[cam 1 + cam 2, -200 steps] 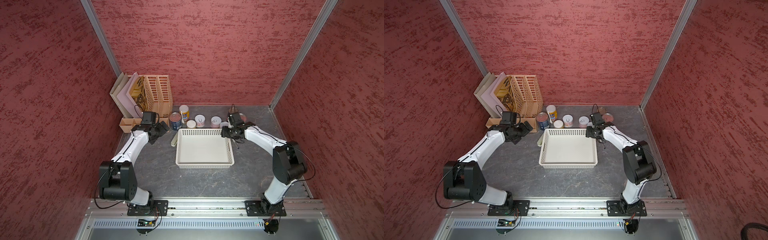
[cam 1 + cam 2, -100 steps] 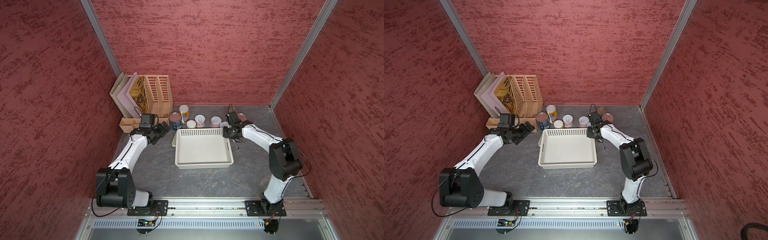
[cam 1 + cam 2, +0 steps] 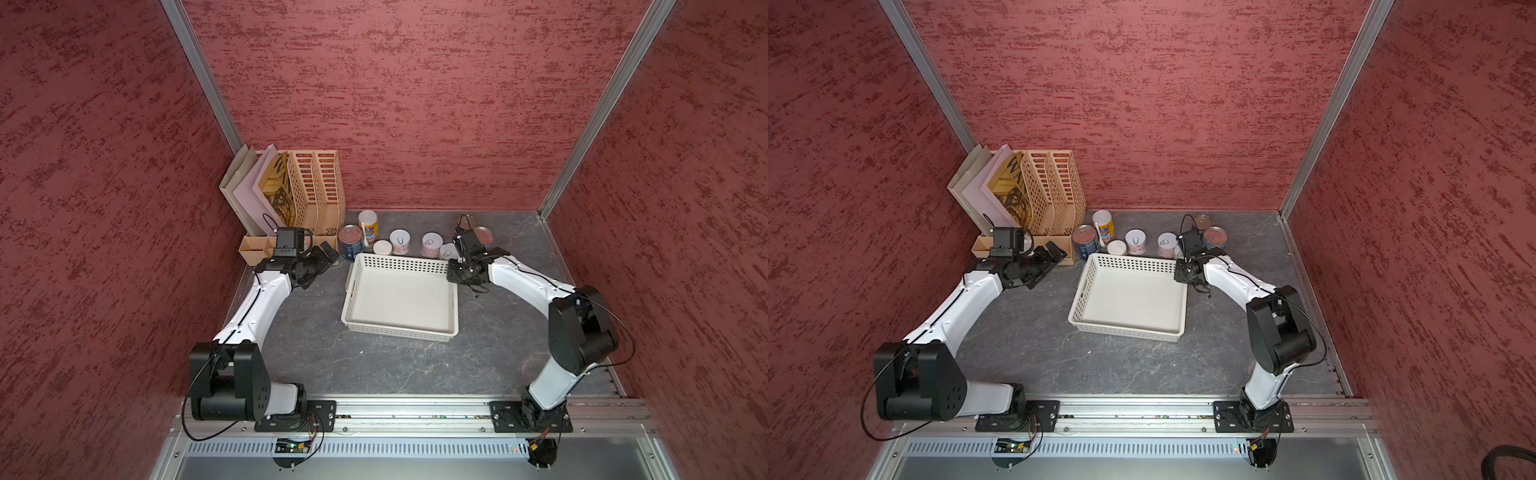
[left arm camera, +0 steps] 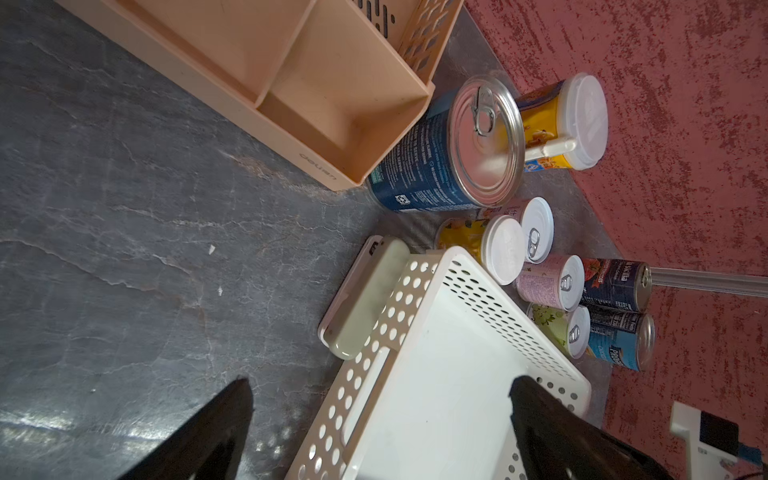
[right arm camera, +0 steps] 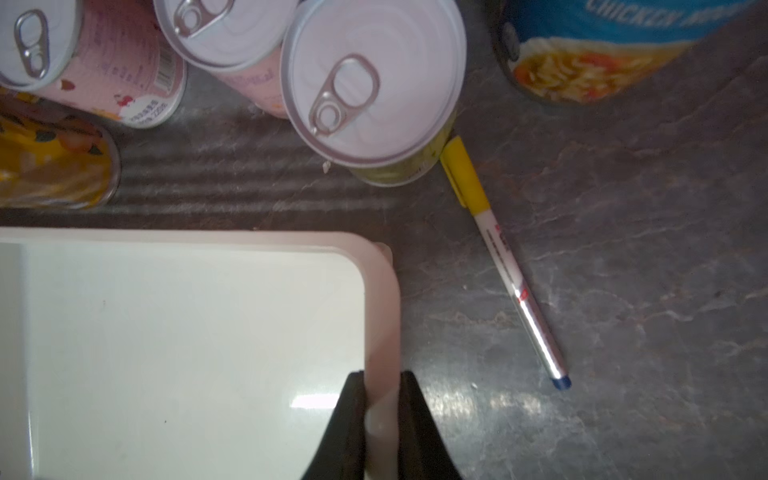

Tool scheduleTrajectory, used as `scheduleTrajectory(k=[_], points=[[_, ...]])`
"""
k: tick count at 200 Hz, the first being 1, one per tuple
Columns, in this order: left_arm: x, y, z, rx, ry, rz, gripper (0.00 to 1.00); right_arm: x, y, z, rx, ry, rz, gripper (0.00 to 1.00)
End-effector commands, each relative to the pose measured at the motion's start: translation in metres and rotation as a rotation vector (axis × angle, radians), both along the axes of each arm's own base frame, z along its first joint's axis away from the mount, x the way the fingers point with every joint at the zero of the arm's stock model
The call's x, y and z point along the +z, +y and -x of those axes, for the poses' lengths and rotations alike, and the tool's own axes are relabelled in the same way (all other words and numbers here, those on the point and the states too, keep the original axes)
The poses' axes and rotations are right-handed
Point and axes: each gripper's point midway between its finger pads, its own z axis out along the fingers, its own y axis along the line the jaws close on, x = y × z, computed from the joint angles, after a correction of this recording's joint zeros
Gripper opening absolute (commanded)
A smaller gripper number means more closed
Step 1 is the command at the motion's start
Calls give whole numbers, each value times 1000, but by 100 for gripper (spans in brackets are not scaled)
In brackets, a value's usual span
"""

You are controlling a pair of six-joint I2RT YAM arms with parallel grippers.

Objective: Put the canned food in the basket
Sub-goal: Move the basket to the center of the board.

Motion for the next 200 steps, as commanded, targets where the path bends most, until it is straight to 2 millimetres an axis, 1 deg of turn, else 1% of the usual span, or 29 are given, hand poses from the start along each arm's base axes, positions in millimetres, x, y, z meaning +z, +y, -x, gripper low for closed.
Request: scheduleTrajectory(k=[1, 20, 37, 48, 49, 51, 56, 85, 119, 137, 162, 180, 187, 200], points=[[15, 7, 1, 16, -18, -26, 100, 13, 10, 26, 16, 11, -87, 0], [19, 9, 1, 36, -11, -23, 100, 13, 8, 43, 32, 18, -104, 0], [22, 9, 1, 27, 0, -34, 100, 12, 5, 55, 38, 18, -108, 0], [21, 11, 2, 31, 18, -46, 100, 5, 2, 60, 38, 33, -100, 0], [21, 11, 2, 33, 19, -46, 100, 5, 2, 60, 37, 34, -100, 0], [20, 11, 2, 35, 22, -48, 100, 11, 2, 61, 39, 16, -107, 0], [20, 12, 2, 38, 28, -49, 100, 13, 1, 63, 41, 10, -108, 0], [20, 12, 4, 34, 55, -54, 100, 9, 0, 72, 58, 24, -100, 0], [31, 17, 8, 64, 11, -70, 100, 5, 0, 87, 84, 32, -105, 0], [41, 22, 13, 89, -31, -87, 100, 10, -4, 93, 91, 15, -105, 0], [49, 28, 18, 120, -78, -101, 100, 15, -1, 100, 119, 4, -132, 0], [55, 23, 20, 115, -100, -72, 100, 14, -3, 105, 127, 12, -130, 0], [54, 22, 22, 117, -88, -62, 100, 12, -3, 107, 128, 14, -130, 0], [54, 26, 28, 147, -61, -47, 100, 7, -6, 112, 127, 24, -126, 0]])
